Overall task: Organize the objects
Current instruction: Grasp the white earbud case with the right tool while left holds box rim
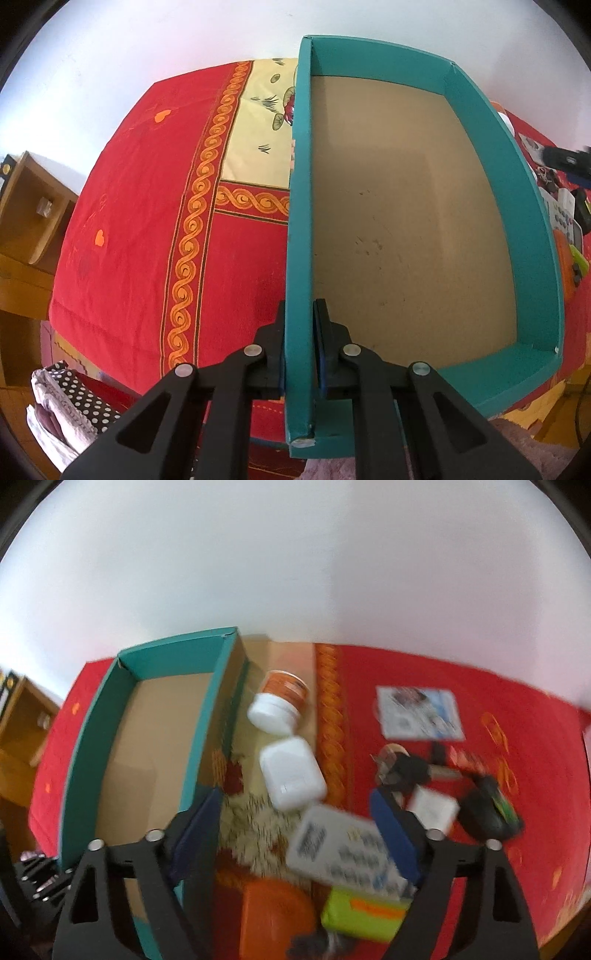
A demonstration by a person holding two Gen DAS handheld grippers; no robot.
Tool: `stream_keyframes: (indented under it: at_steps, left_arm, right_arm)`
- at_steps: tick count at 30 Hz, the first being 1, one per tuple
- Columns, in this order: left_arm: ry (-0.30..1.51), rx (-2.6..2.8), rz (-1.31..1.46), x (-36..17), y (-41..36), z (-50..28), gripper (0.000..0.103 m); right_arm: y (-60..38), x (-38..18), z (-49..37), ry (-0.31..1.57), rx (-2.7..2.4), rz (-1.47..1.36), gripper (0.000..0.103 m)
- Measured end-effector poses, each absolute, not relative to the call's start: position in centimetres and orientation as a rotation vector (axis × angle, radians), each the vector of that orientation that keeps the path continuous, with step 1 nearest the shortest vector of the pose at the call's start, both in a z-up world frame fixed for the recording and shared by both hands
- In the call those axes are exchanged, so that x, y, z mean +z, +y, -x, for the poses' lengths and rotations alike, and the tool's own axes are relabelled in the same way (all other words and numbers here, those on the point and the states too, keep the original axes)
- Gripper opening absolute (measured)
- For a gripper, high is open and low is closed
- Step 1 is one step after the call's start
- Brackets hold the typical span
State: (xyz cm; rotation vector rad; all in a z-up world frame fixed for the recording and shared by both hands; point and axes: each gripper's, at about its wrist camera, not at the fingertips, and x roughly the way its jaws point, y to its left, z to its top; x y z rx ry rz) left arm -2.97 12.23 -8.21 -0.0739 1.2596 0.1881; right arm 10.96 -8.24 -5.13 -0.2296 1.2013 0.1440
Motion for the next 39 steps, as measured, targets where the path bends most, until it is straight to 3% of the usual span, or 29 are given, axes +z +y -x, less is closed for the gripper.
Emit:
stream_keyframes:
  at_steps: [7,11,24,30,33,39]
  left_arm:
    - [1.254,0.216,0.1,-8.3,12.6,3.2,0.011]
    - [1.252,0.217,0.06,-8.4,12.1,3.2,0.012]
    - [1.321,0.22,0.267,-8.3,14.3,3.0,0.011]
    - [1.358,0.183,0.181,-8.1,13.4,3.3,0.008]
    - [1.362,0.182,0.153,-8.1,13.1,3.3,0.008]
    - [1.357,0.17,0.146,-8.3,13.0,3.1,0.008]
  right_arm:
    - [-7.8,-8.5,-11.7,1.267,0.209,0.337,0.072]
    - [-8.2,-10.0,-11.8,1.295,0.23,0.341,0.063]
    - [-6.3,-11.5,-12.6,1.255,0.242,0.396,0.063]
    - [-6.6,-11.4,-12.4,1.229,0.214,0.386,0.062]
    - [-6.9,-11.2,-12.5,1.218,0.19,0.387,0.047]
    - [-7.8,-10.4,-13.0,1.246,0.203,0.317,0.046]
